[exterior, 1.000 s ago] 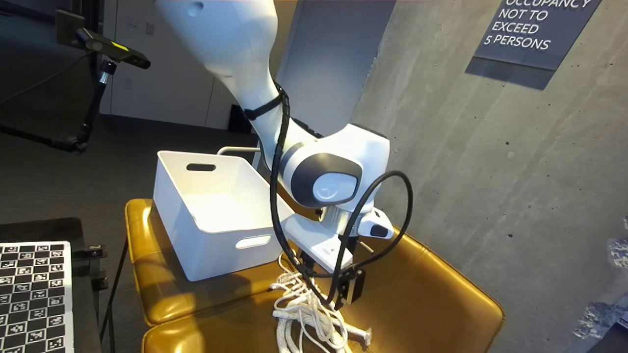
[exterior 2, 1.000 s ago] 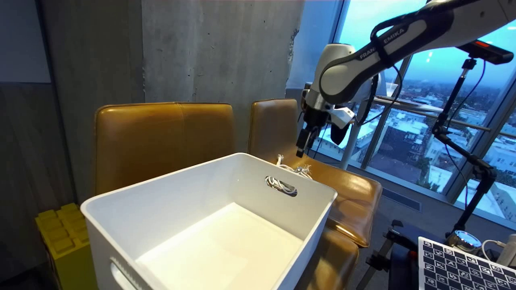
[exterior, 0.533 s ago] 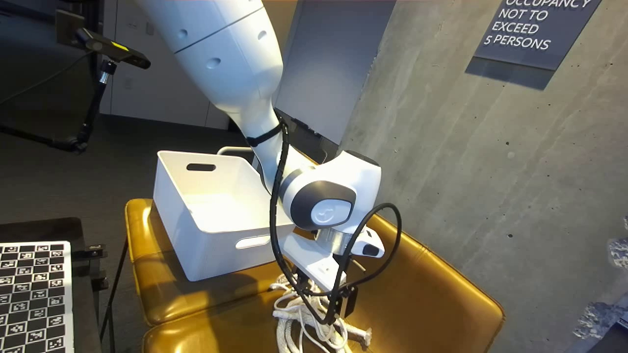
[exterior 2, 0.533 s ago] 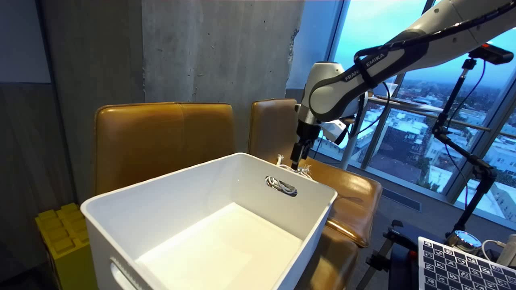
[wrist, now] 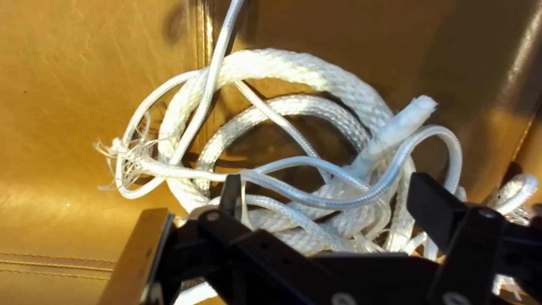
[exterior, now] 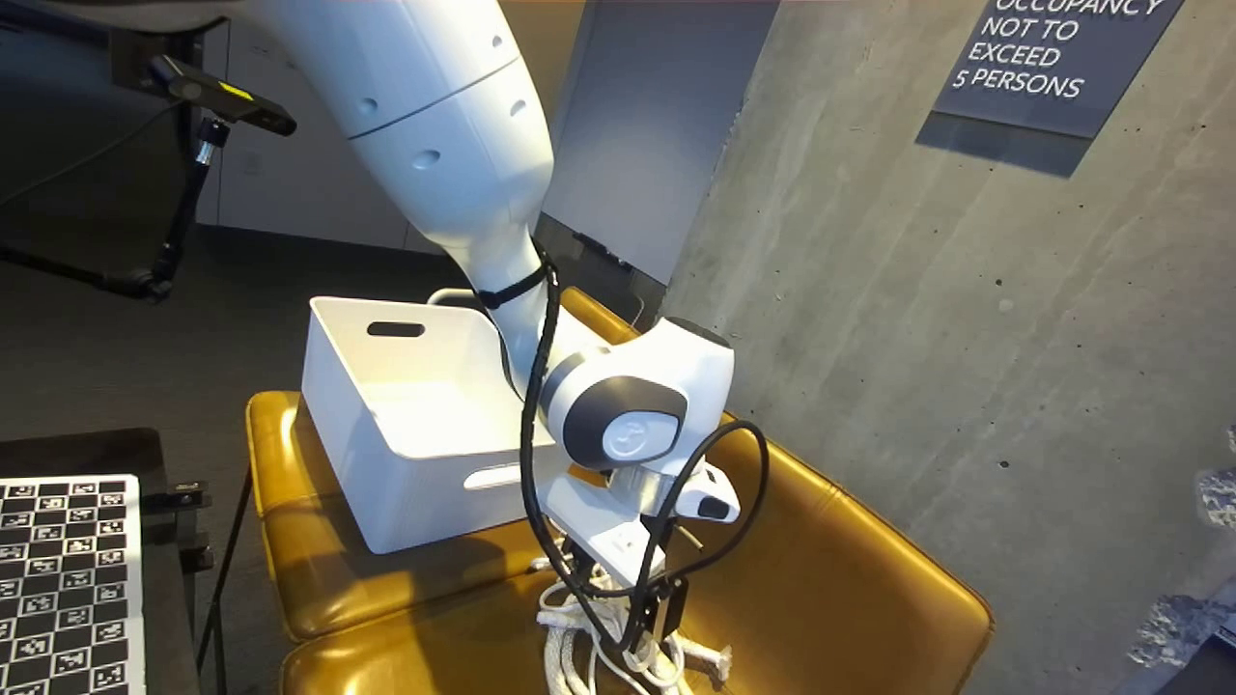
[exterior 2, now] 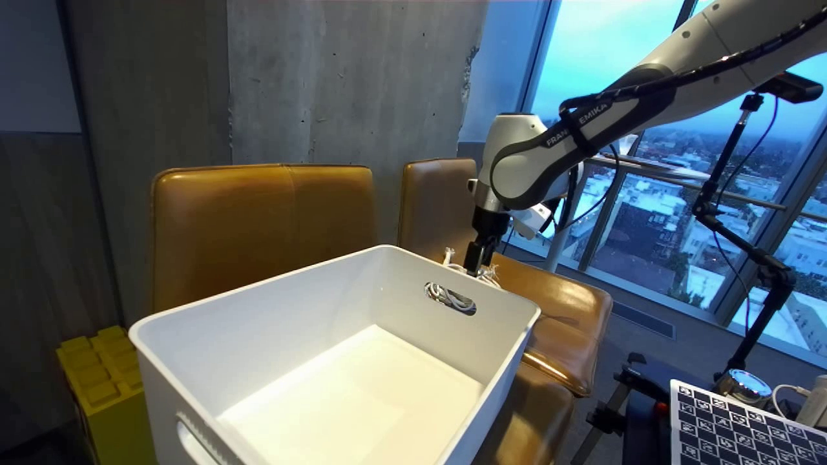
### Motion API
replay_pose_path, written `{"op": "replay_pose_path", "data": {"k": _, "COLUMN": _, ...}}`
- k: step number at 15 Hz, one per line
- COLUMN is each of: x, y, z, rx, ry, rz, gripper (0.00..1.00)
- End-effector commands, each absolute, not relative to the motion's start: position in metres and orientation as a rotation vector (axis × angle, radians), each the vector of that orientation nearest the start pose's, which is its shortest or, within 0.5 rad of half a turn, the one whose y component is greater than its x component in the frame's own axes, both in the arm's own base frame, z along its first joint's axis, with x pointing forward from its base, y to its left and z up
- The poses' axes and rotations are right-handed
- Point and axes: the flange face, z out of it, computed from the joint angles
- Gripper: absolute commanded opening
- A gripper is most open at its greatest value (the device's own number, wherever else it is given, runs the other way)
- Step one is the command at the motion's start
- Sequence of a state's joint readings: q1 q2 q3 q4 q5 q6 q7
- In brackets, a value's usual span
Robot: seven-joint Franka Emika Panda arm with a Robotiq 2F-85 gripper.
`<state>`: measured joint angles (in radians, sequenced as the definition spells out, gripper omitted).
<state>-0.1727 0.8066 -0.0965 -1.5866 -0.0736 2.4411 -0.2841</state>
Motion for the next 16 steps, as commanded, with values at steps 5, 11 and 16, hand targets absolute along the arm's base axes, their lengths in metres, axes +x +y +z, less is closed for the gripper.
{"op": "replay_pose_path", "data": {"k": 5, "x": 0.690, "y": -0.179, "z": 0.169, "rx": -3.297, "ry": -0.160, "rz": -0.061, "gripper": 0.42}}
{"op": "replay_pose_path", "data": {"k": 11, "x": 0.691, "y": -0.174, "z": 0.168, "rx": -3.298, "ry": -0.167, "rz": -0.059, "gripper": 0.01}}
{"op": "replay_pose_path", "data": {"k": 16, "x": 0.682, "y": -0.167, "z": 0.165, "rx": -3.296, "ry": -0.291, "rz": -0.003, "gripper": 0.48}}
